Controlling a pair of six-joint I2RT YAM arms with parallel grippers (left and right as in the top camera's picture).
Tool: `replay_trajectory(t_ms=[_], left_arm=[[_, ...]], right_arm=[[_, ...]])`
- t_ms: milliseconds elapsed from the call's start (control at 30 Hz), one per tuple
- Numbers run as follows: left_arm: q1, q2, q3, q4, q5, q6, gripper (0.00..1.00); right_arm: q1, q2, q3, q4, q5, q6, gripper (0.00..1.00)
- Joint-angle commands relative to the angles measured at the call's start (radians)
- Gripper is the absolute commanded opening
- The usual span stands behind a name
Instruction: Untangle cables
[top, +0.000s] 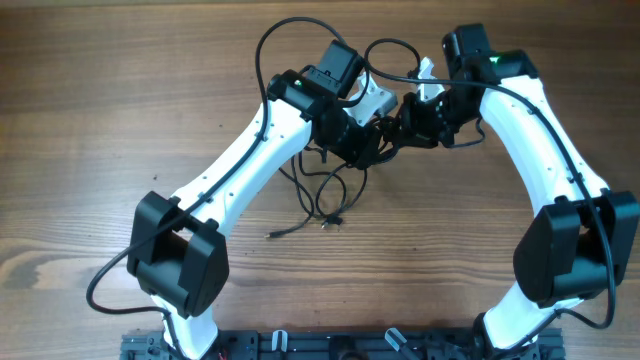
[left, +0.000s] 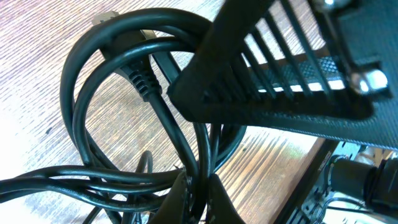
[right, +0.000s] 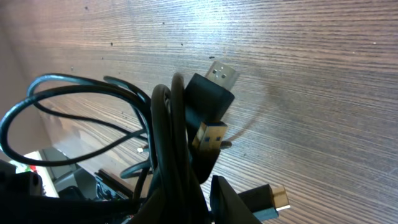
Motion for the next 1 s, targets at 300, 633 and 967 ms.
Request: replay_trajectory(t_ms=[300,633,967], left_arm=[[0.113,-0.14,0.005,-0.024,0.318,-0.049,0.04],[0.251,-0.205,0.003,-0.067,0.121,-0.204,0.04],[0.105,-0.109,-0.019,-0.093,0.135,-0.183,0.08]], right_arm=[[0.008,0.009,0.003,0.092,0.339,0.121,0.07],[0.008,0.009,0.003,0.068,0.204,0.106,0.05],[-0.025,0.009,0.003,0.031,-0.23,-0.08,0.04]])
